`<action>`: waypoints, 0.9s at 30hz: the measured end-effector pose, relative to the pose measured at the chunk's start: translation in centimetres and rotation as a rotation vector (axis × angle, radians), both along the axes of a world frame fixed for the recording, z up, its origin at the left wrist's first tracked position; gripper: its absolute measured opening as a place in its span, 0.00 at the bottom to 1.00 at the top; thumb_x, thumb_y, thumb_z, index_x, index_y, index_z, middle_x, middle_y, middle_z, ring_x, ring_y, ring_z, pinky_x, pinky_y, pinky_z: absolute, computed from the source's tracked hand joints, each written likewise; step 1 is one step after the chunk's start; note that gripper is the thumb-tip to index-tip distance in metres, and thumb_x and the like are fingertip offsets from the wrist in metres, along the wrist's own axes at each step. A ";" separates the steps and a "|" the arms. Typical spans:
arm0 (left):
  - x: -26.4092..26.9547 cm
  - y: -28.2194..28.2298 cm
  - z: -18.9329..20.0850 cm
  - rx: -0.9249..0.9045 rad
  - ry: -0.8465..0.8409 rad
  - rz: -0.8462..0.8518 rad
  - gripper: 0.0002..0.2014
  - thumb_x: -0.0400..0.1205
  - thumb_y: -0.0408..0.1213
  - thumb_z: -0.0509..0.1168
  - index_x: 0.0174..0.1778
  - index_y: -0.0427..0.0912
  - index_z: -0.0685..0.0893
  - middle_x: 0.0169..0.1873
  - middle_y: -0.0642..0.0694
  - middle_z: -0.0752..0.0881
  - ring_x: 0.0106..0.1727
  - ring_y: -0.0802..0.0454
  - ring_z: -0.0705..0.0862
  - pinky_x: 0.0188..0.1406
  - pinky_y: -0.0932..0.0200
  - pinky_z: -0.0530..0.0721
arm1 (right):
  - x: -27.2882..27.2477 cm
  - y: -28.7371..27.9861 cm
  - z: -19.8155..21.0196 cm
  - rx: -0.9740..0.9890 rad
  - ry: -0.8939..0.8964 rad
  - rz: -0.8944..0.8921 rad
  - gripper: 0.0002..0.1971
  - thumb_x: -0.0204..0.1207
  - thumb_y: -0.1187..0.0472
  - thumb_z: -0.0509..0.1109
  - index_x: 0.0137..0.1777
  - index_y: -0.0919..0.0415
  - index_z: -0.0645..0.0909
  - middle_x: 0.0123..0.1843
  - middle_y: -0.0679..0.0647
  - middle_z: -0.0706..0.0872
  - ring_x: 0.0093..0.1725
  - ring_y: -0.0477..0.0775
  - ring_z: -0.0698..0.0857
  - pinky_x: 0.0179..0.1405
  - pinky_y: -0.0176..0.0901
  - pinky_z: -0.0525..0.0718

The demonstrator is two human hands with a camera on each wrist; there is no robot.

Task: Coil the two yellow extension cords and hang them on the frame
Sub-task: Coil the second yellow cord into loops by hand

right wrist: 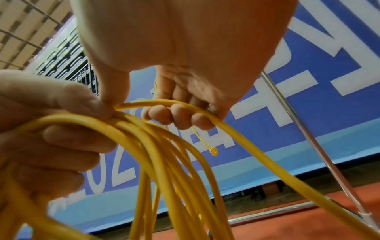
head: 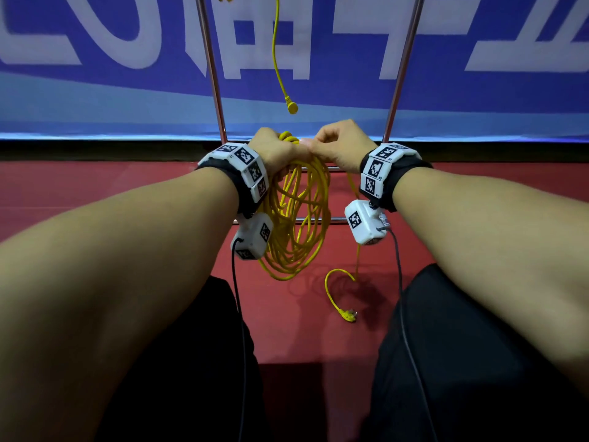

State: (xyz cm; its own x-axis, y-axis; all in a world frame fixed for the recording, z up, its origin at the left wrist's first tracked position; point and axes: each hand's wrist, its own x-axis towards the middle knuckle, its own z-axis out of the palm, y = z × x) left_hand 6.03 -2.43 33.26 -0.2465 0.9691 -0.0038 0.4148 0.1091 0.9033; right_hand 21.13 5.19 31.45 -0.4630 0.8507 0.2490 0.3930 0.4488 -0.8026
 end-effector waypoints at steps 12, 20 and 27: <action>-2.0 0.5 0.9 0.156 -0.198 0.266 0.13 0.68 0.36 0.78 0.33 0.38 0.79 0.20 0.46 0.76 0.15 0.52 0.74 0.19 0.65 0.71 | 3.3 1.0 -2.0 -0.258 -0.287 -0.122 0.31 0.80 0.33 0.64 0.28 0.60 0.78 0.27 0.55 0.85 0.27 0.52 0.79 0.34 0.41 0.76; -3.4 1.1 0.4 0.147 -0.228 0.390 0.12 0.73 0.35 0.76 0.38 0.38 0.78 0.27 0.42 0.75 0.21 0.49 0.71 0.15 0.67 0.66 | 3.2 1.2 -1.2 -0.135 -0.398 -0.287 0.16 0.84 0.51 0.66 0.39 0.60 0.79 0.35 0.59 0.78 0.35 0.57 0.74 0.37 0.43 0.72; -3.0 1.1 0.5 0.170 -0.221 0.394 0.10 0.75 0.36 0.71 0.35 0.40 0.75 0.29 0.40 0.75 0.29 0.46 0.74 0.24 0.58 0.69 | 1.0 -0.5 0.4 0.092 -0.452 -0.209 0.12 0.74 0.53 0.77 0.39 0.63 0.89 0.35 0.56 0.87 0.40 0.56 0.83 0.40 0.41 0.77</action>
